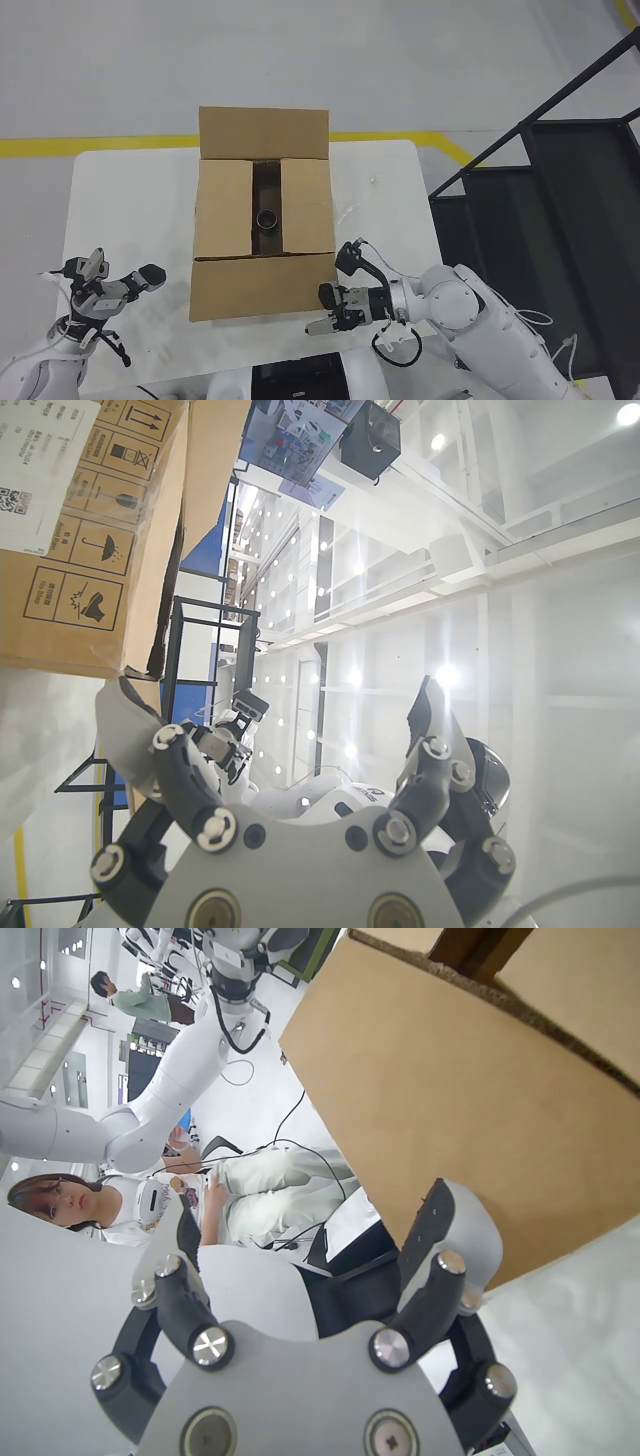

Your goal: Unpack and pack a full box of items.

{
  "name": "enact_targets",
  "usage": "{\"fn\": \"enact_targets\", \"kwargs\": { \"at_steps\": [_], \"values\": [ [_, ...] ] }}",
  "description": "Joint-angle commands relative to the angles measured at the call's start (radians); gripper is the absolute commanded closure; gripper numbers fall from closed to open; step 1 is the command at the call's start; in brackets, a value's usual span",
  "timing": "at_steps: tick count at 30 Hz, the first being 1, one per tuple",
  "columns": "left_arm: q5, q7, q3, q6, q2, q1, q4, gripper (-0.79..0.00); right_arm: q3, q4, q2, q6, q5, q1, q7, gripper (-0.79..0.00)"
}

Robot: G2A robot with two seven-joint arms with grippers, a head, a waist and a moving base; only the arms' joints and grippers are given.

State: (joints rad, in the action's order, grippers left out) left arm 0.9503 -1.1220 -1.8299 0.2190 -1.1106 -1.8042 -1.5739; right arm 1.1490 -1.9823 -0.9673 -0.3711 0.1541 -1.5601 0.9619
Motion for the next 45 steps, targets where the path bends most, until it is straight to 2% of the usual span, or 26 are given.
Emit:
{"fn": "enact_targets", "kwargs": {
  "at_steps": [1,12,21,25,34,38,42,45],
  "values": [
    [0.003,-0.001,-0.003,0.000,0.000,-0.004,-0.001,-0.785,-0.015,0.012,-0.002,0.007,0.031,0.005,-0.015,-0.785],
    [0.016,-0.013,-0.013,-0.003,-0.003,-0.009,0.009,-0.785,-0.107,0.143,-0.024,0.095,0.178,0.081,-0.157,-0.785],
    [0.013,-0.016,-0.015,-0.007,-0.004,-0.008,0.009,-0.785,-0.151,0.209,-0.040,0.126,0.189,0.130,-0.204,-0.785],
    [0.014,-0.017,-0.019,-0.006,-0.005,-0.011,0.005,-0.785,-0.117,0.171,-0.034,0.116,0.115,0.119,-0.183,-0.785],
    [0.016,-0.018,-0.013,-0.005,-0.008,-0.011,0.000,-0.785,0.070,0.010,-0.005,0.143,-0.148,0.075,-0.082,-0.785],
    [0.023,-0.030,-0.006,-0.014,-0.010,-0.004,0.002,-0.785,0.106,-0.024,-0.005,0.228,-0.210,0.092,-0.105,-0.785],
    [0.063,-0.083,-0.001,-0.067,-0.008,0.006,-0.001,-0.785,0.077,-0.041,-0.014,0.432,-0.196,0.142,-0.167,-0.785],
    [0.068,-0.117,-0.011,-0.114,-0.004,0.018,0.002,-0.785,0.024,-0.038,-0.025,0.541,-0.203,0.207,-0.172,-0.785]
  ]
}}
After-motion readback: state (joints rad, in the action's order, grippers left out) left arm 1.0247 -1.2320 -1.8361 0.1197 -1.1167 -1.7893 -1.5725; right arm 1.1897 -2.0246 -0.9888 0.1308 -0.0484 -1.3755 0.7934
